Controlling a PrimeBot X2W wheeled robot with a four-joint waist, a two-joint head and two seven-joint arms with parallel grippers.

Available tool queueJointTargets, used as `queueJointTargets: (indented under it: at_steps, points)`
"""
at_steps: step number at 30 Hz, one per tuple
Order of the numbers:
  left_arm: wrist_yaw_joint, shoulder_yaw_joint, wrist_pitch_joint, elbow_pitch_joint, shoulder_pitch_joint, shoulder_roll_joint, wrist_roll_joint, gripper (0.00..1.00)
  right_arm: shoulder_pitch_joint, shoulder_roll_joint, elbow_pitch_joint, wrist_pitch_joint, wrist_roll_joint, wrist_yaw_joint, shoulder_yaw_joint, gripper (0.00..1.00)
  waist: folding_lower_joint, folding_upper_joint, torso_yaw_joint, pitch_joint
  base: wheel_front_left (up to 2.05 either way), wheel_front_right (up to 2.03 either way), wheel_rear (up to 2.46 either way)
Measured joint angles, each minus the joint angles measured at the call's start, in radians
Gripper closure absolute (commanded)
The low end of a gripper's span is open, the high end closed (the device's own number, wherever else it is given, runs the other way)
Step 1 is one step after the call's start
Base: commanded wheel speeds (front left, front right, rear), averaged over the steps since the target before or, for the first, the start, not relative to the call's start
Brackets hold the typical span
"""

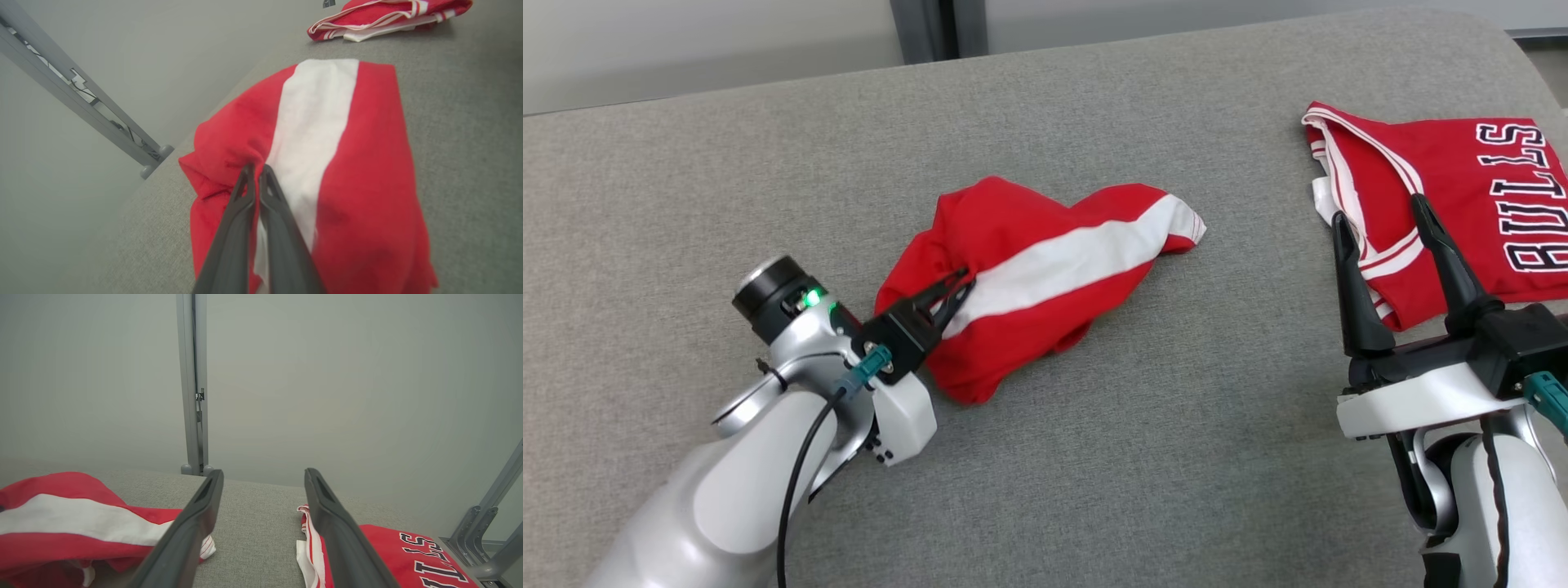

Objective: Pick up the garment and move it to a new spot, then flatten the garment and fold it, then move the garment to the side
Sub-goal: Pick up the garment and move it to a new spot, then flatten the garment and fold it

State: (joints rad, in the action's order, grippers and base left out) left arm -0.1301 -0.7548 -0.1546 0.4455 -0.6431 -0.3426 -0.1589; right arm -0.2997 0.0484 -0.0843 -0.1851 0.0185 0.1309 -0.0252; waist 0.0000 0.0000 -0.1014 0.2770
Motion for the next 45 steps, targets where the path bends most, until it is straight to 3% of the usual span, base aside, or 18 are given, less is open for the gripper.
queueJointTargets:
  at_steps: [1, 3, 4, 5, 11, 15, 23, 32, 37, 45]
  points:
    - [0.0, -0.014, -0.005, 0.028, 0.0, 0.001, 0.003, 0.94, 0.0, 0.0, -0.003, 0.0, 0.0, 0.0, -0.002, 0.0, 0.0, 0.0001, 0.004, 0.0, 0.0, 0.0, 0.0]
    - [0.0, -0.03, -0.012, 0.075, 0.001, 0.01, -0.001, 0.55, 0.0, 0.0, -0.007, 0.001, -0.001, 0.0, -0.006, 0.0, 0.0, 0.0, 0.013, -0.001, 0.0, 0.0, 0.0]
    - [0.0, -0.032, -0.023, 0.091, 0.001, 0.014, -0.004, 0.09, 0.0, 0.0, -0.009, 0.001, -0.002, 0.0, -0.004, 0.0, -0.0001, 0.0, 0.018, -0.001, 0.0, 0.0, 0.0]
    - [0.0, -0.026, -0.032, 0.106, 0.001, 0.022, -0.015, 0.0, -0.001, 0.0, -0.012, 0.002, -0.004, 0.0, -0.003, 0.0, -0.0001, 0.0, 0.023, -0.002, 0.0, 0.0, 0.0]
    - [0.032, 0.031, -0.081, 0.138, 0.005, 0.057, -0.08, 0.0, 0.002, 0.0, -0.023, 0.012, -0.019, 0.0, 0.009, 0.0, 0.0, 0.0, 0.057, -0.026, 0.0, 0.0, 0.0]
    - [0.077, 0.106, -0.099, 0.098, 0.035, 0.064, -0.138, 0.0, 0.01, 0.0, -0.026, 0.018, -0.021, 0.0, 0.009, 0.0, 0.0, 0.0, 0.081, -0.057, 0.0, 0.0, 0.0]
    - [0.198, 0.315, -0.106, -0.138, 0.19, 0.052, -0.2, 0.0, 0.045, 0.0, -0.025, 0.033, -0.023, 0.0, 0.015, 0.0, 0.0, 0.0, 0.132, -0.113, 0.0, 0.0, 0.0]
    - [0.27, 0.516, -0.107, -0.289, 0.428, 0.14, -0.189, 0.0, 0.07, -0.001, -0.035, 0.038, -0.025, 0.0, 0.023, 0.0, 0.0, 0.0, 0.166, -0.141, 0.0, 0.0, 0.0]
    - [0.242, 0.571, -0.107, -0.312, 0.503, 0.208, -0.146, 0.0, 0.079, 0.0, -0.049, 0.038, -0.025, 0.0, 0.034, 0.0, 0.0, 0.0, 0.177, -0.138, 0.0, 0.0, 0.0]
    - [0.177, 0.588, -0.107, -0.28, 0.489, 0.255, -0.076, 0.0, 0.042, -0.001, -0.163, 0.039, 0.015, 0.0, 0.103, 0.0, -0.0001, 0.0, 0.205, -0.107, 0.0, 0.0, 0.0]
